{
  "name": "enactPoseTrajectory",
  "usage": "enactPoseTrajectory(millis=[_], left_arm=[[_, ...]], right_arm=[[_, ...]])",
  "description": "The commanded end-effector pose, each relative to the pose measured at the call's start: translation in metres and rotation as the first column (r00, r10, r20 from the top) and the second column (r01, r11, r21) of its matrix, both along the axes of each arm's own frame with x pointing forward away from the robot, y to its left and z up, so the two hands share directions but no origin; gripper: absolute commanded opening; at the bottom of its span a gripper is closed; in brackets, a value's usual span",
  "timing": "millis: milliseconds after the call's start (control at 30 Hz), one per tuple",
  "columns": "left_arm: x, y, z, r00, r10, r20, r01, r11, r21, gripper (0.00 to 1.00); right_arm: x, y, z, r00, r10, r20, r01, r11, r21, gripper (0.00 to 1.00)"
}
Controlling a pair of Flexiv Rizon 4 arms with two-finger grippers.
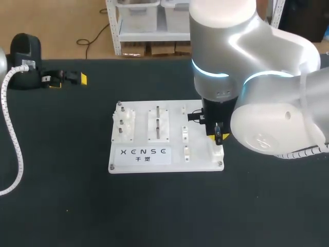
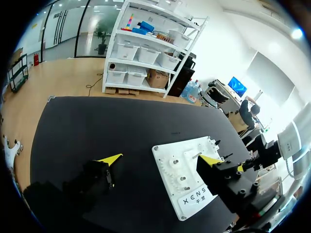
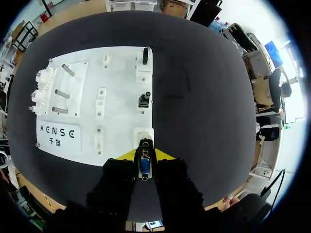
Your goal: Insert the USB connector, Ethernet cable, and multi-pin plug into their matching sockets one by one.
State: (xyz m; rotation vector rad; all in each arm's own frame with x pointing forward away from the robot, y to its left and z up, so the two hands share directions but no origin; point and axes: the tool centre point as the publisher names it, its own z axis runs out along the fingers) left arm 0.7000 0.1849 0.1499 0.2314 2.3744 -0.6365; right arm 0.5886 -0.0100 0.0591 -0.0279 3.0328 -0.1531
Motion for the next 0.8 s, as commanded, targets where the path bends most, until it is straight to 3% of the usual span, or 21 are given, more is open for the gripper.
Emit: enactPoseTrajectory(millis=[33,800], left_arm=[[0.0,0.0,0.0,1.0,0.0,0.0,0.0,1.0,0.0,1.0],[0.0,0.0,0.0,1.0,0.0,0.0,0.0,1.0,0.0,1.0]], right_arm=[[-0.0034,-0.0002,-0.0117,1.0,-0.001,0.013,0.001,1.0,0.007,0.0],[-0.0017,0.0005,-0.0021,0.999,0.002,0.036,-0.003,1.0,0.018,0.0]])
